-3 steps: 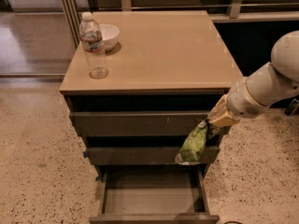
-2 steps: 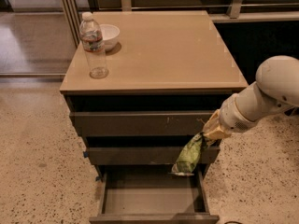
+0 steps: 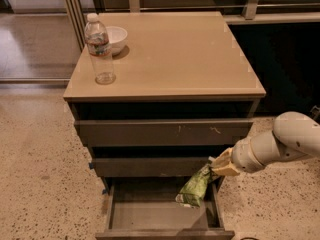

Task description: Place green jalapeno chip bag into bottom drawer

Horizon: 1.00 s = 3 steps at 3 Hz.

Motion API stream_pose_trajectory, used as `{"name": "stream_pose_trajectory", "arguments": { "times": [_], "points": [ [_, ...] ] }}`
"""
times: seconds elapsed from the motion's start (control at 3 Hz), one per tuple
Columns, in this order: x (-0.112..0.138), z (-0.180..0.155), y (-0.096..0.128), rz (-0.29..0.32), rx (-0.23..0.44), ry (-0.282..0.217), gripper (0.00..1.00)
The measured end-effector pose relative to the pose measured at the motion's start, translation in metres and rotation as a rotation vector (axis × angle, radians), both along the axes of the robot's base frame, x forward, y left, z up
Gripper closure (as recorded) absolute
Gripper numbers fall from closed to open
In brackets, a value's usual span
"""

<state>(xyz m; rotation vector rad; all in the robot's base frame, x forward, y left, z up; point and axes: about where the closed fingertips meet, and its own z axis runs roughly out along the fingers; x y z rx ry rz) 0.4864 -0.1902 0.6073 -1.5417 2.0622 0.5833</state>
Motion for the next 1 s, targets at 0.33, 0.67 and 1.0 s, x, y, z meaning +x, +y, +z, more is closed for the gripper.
{"name": "stream_pose_trajectory", "arguments": {
  "times": [0.33,0.67,1.0],
  "points": [
    [-0.003,-0.018,0.004,0.008,0.018,0.025,1.0],
    [-0.008,-0.04,0.004,0.033,-0.007,-0.003,1.0],
    [-0.01,-0.093,0.009,0.052,-0.017,-0.043,1.0]
  ]
}}
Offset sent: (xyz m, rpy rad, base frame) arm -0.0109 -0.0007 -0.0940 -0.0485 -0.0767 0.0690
